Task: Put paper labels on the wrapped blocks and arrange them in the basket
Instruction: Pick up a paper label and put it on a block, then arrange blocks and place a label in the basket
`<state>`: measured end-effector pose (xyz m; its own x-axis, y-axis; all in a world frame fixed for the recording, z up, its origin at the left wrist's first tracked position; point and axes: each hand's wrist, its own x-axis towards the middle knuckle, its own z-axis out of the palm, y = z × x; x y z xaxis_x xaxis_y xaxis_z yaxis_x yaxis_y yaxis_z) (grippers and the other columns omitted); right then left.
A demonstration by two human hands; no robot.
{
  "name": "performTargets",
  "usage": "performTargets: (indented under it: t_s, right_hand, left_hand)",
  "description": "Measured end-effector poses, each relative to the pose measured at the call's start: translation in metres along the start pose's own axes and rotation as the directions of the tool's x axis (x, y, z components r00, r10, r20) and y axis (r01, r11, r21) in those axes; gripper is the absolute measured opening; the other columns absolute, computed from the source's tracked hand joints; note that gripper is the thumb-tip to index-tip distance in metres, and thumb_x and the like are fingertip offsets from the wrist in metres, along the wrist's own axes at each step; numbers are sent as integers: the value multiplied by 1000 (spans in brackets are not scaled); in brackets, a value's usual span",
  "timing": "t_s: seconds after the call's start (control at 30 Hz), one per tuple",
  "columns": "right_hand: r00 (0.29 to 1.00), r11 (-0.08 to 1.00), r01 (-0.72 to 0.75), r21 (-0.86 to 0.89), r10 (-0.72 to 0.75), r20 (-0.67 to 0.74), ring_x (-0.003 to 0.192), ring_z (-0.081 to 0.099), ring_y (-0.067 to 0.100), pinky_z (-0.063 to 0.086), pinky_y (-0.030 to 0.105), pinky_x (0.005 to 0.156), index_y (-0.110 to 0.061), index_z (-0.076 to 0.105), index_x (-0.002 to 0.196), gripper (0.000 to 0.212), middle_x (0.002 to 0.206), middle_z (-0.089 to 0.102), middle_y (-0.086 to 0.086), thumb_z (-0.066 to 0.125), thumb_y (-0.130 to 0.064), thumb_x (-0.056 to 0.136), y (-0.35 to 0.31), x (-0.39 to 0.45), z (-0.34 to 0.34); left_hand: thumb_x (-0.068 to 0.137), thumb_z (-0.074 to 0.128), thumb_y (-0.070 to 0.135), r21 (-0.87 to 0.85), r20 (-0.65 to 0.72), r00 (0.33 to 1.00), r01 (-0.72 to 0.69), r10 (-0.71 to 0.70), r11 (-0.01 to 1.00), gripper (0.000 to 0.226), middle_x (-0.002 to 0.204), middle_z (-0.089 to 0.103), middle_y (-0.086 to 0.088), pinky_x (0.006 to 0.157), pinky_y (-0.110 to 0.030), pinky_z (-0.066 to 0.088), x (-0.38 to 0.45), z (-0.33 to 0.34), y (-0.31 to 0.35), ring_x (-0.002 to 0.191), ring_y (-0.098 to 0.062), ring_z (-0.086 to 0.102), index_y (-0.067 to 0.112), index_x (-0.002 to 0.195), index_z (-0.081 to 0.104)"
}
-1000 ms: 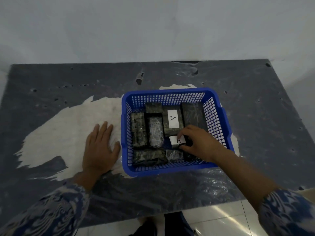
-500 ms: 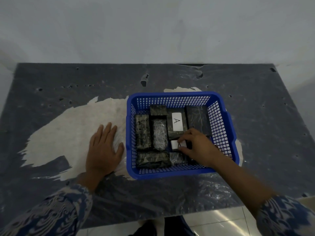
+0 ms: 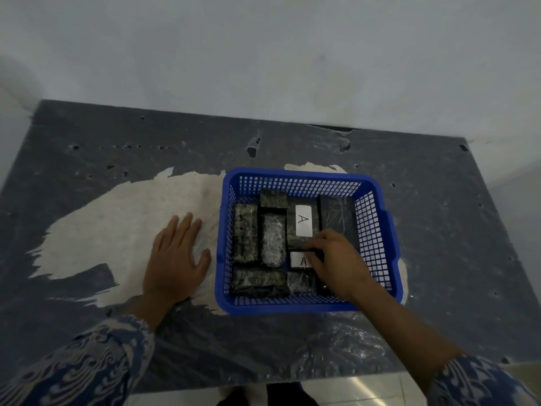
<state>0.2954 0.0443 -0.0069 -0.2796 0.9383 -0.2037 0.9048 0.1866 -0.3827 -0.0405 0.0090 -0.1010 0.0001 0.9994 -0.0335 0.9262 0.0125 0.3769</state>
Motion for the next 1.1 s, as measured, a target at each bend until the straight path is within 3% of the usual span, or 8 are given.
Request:
performTargets:
  t_s: [0.2, 0.3, 0.4, 0.5, 0.67, 0.77, 0.97, 1.1]
  right_hand:
    - [994, 999, -19, 46, 24, -109, 79, 59, 9, 55, 30, 74, -21, 73, 110, 20, 102, 67, 0, 59, -25, 96, -20, 33, -31]
    - [983, 989, -38, 143, 63, -175, 80, 63, 13, 57, 34, 74, -19, 73, 104, 17, 97, 70, 0, 59, -25, 95, -39, 61, -32]
    - [967, 956, -121, 266, 174, -188, 82, 61, 17, 53, 36, 73, -16, 68, 95, 16, 96, 66, 3, 61, -30, 94, -58, 82, -17]
    - [935, 916, -240, 321, 307, -179, 82, 51, 18, 42, 33, 70, -18, 55, 91, 30, 100, 54, 4, 62, -46, 91, -68, 94, 0]
    - [870, 819, -402, 410, 481, -107, 110, 48, 33, 47, 43, 89, -11, 48, 111, 60, 120, 46, 12, 66, -60, 81, -80, 106, 21]
    - [830, 759, -464, 457, 553, -76, 118, 43, 34, 42, 44, 93, -10, 46, 115, 64, 126, 46, 13, 69, -58, 80, -83, 111, 29]
    - [821, 704, -362, 611, 551, -147, 97, 52, 23, 46, 36, 74, -19, 46, 100, 48, 106, 48, 0, 73, -50, 73, -79, 111, 31]
    - [816, 678, -223, 701, 523, -246, 81, 52, 8, 42, 20, 64, -25, 46, 94, 41, 97, 46, -6, 73, -47, 73, -72, 100, 26]
  left_hand:
    - [98, 37, 56, 7, 2, 1000, -5, 5, 1000, 73, 169, 22, -3, 127, -45, 15, -1, 0, -1, 158, -24, 12, 19, 159, 29]
    - [98, 37, 56, 36, 5, 1000, 4, -4, 999, 71, 169, 23, -4, 127, -43, 13, 0, 2, -1, 158, -24, 13, 20, 159, 29]
    - [99, 39, 55, 68, 8, 1000, 17, -17, 998, 70, 169, 24, -3, 127, -44, 17, 2, 6, -3, 158, -23, 13, 21, 159, 29]
    - [99, 40, 55, 80, 13, 1000, 16, -17, 997, 70, 168, 24, -3, 126, -45, 19, 3, 8, -4, 158, -23, 12, 22, 159, 29]
    - [99, 37, 57, 78, 14, 999, 32, -33, 996, 70, 169, 23, -1, 126, -45, 18, 3, 8, -4, 159, -20, 9, 22, 159, 31]
    - [98, 39, 55, 76, 21, 999, 28, -30, 997, 69, 168, 25, -3, 125, -49, 22, 3, 8, -4, 158, -23, 12, 19, 158, 33]
    - [97, 48, 53, 91, 33, 999, 34, -37, 995, 71, 168, 25, -3, 125, -49, 22, 3, 6, -2, 158, -24, 12, 20, 157, 33]
    - [98, 41, 56, 102, 49, 997, 47, -52, 994, 71, 170, 21, -1, 126, -47, 19, 4, 5, 0, 159, -21, 8, 22, 159, 30]
